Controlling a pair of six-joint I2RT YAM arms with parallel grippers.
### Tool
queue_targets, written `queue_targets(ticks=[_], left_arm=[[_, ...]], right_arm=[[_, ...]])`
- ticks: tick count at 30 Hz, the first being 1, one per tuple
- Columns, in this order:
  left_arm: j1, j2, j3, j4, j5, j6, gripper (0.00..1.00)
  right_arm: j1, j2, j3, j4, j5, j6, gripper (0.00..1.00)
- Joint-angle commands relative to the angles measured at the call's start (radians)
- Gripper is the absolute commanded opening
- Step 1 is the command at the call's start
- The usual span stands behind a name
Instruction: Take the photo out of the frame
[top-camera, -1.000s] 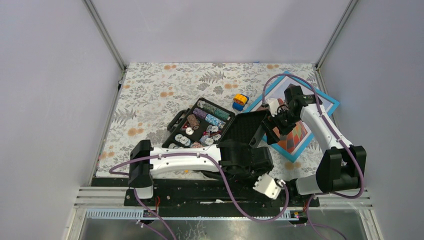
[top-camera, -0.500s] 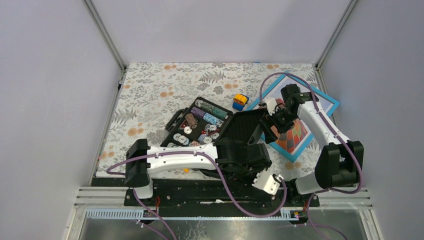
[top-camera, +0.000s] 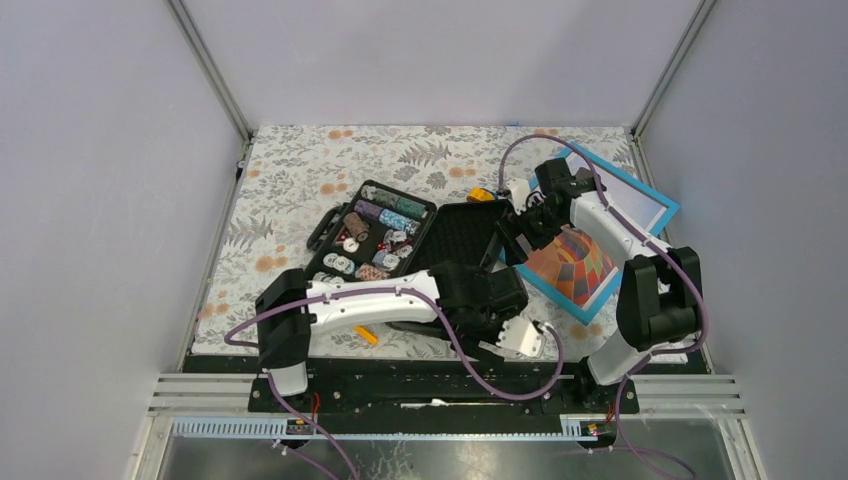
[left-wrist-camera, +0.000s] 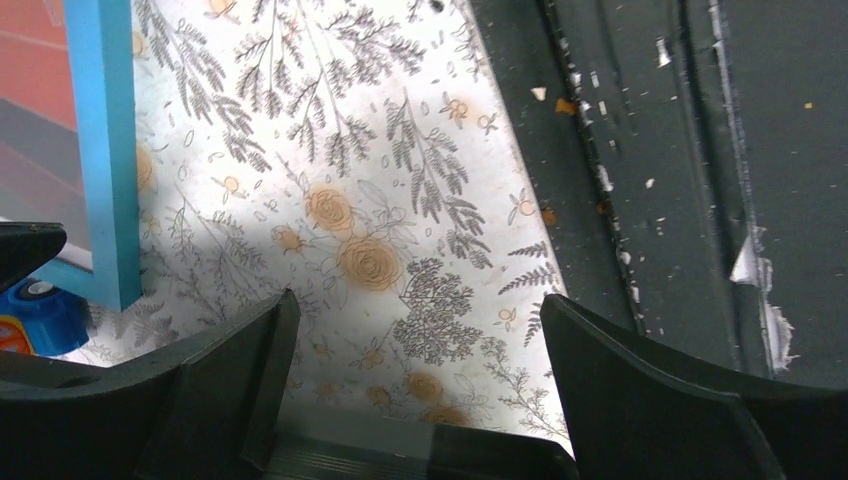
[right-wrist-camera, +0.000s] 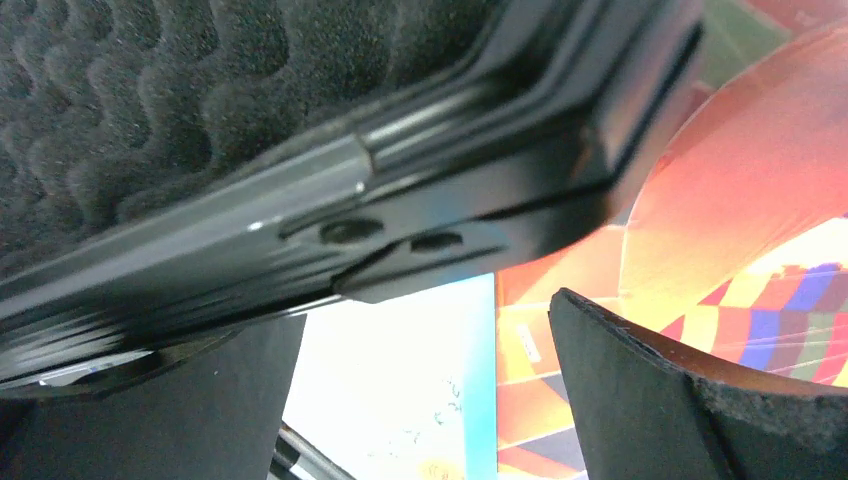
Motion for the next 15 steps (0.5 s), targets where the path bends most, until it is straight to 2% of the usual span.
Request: queue_targets(ticks=[1, 6, 15], left_arm=[[0.107, -0.005, -0.070, -0.085, -0.149, 0.056, 0.97], [0.176, -0.032, -0.129, -0.058, -0.203, 0.108, 0.97], [0.365, -0.049, -0.231, 0.018, -0.303, 0.248, 0.97]], right_arm=[[0.041, 0.051, 0.097, 0.117, -0.004, 0.069, 1.00], [0.085, 0.144, 0.190, 0.167, 0.023, 0.113, 1.00], [0.134, 0.361, 0.496, 0.157, 0.088, 0.195, 1.00]])
